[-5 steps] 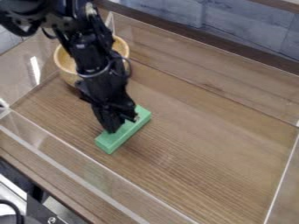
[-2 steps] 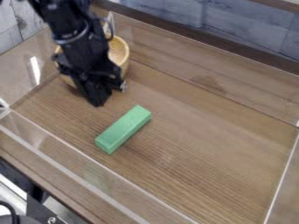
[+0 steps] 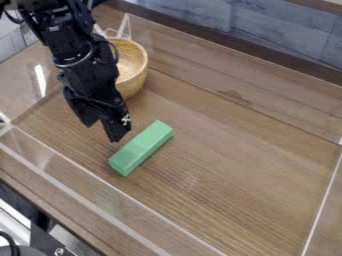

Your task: Put green object into wooden bowl

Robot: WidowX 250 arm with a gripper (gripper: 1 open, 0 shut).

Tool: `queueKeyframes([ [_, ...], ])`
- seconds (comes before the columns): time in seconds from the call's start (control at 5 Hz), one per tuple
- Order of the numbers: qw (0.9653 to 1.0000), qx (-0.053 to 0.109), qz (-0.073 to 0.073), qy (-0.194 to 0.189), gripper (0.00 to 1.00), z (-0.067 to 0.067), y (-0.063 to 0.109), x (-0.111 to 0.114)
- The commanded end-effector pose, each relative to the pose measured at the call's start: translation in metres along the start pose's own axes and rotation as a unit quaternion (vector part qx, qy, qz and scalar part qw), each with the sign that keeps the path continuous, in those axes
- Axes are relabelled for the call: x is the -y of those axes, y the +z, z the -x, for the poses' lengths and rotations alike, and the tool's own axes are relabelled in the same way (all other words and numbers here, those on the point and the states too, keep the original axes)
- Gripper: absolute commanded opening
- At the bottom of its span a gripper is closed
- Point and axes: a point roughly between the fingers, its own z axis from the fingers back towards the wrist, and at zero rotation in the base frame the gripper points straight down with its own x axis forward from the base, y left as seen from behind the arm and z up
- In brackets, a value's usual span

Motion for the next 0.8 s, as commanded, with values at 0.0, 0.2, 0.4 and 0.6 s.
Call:
queueKeyframes([
  [0.0, 1.0000, 0.006, -0.005, -0.004, 1.00, -0.007, -0.011, -0.005],
  [0.2, 1.0000, 0.001, -0.003, -0.009, 1.00, -0.012, -0.027, -0.007],
  [0.4, 0.9999, -0.001, -0.001, -0.010, 1.00, -0.013, -0.032, 0.003],
  [0.6, 0.9999, -0.004, 0.001, -0.013, 1.00, -0.013, -0.037, 0.014],
])
